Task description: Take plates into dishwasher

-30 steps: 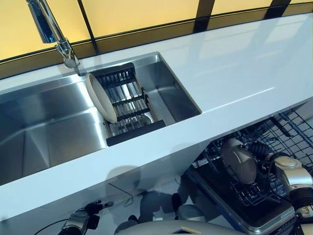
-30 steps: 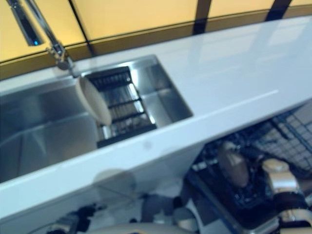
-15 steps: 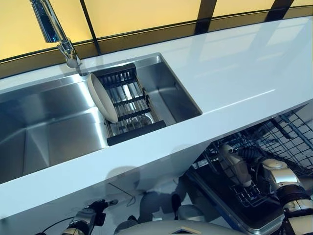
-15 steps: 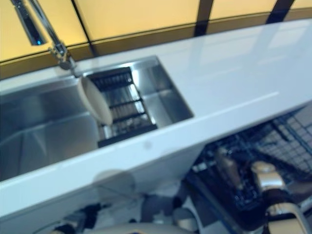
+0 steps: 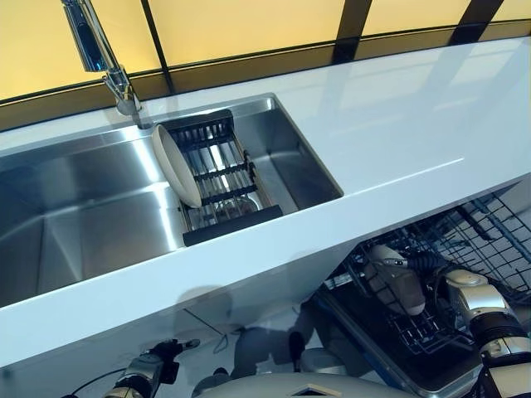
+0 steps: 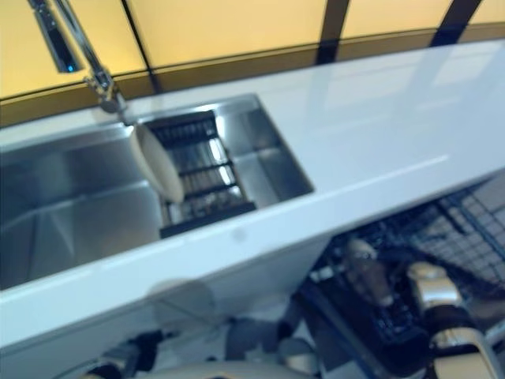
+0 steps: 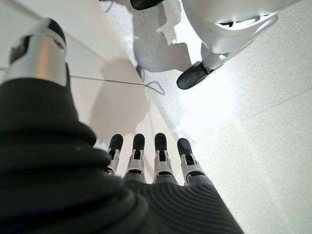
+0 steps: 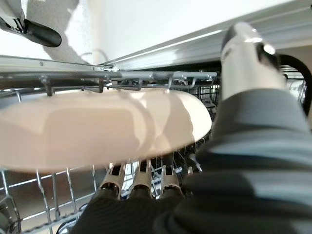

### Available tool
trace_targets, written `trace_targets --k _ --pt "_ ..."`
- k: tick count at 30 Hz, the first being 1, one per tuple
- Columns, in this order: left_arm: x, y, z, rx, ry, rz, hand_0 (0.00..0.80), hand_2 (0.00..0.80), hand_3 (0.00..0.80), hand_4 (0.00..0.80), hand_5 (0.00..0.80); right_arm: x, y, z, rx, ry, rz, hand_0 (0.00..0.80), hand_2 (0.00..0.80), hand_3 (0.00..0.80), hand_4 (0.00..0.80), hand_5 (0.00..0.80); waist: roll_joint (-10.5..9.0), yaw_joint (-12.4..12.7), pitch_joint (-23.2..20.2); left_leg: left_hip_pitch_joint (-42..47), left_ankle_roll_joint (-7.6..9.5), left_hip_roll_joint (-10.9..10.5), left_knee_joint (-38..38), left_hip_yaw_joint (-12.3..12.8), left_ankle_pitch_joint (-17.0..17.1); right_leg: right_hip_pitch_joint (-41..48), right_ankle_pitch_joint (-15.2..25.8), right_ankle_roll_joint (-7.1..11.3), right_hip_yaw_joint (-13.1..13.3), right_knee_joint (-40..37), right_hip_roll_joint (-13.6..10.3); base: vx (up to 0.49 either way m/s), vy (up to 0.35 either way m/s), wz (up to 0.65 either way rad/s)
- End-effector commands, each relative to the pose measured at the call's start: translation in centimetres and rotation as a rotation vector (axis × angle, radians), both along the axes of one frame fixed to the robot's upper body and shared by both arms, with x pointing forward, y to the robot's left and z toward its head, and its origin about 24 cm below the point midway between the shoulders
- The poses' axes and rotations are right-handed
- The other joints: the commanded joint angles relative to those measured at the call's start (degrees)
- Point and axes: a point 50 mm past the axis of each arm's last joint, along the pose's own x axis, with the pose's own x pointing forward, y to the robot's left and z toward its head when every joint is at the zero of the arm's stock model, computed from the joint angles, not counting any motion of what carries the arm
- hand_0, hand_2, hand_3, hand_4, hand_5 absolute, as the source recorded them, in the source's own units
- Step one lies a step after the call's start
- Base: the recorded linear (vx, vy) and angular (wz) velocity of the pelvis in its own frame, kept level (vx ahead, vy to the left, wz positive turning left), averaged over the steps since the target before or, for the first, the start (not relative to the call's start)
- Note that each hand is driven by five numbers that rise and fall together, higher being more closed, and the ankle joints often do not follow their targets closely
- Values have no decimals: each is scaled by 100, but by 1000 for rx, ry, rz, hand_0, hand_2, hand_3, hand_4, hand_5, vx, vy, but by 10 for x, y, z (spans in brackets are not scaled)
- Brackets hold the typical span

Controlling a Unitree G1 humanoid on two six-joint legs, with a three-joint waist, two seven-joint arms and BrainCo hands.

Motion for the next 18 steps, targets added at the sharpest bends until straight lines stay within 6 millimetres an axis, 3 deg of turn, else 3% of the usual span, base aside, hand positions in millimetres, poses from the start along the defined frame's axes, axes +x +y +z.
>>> trace_targets --k 1,18 --pt "9 10 5 56 -3 -30 0 0 0 0 0 24 -14 33 -33 -122 -54 0 0 0 0 0 -114 114 -93 -190 401 -166 364 -112 -403 -192 -297 434 -337 472 -170 0 0 0" --pt "3 14 4 61 3 17 0 0 0 0 0 1 -78 94 -219 -203 -226 0 0 0 0 0 -259 -164 -164 -215 399 -102 361 28 -425 -288 -267 431 -123 483 -23 -1 14 -3"
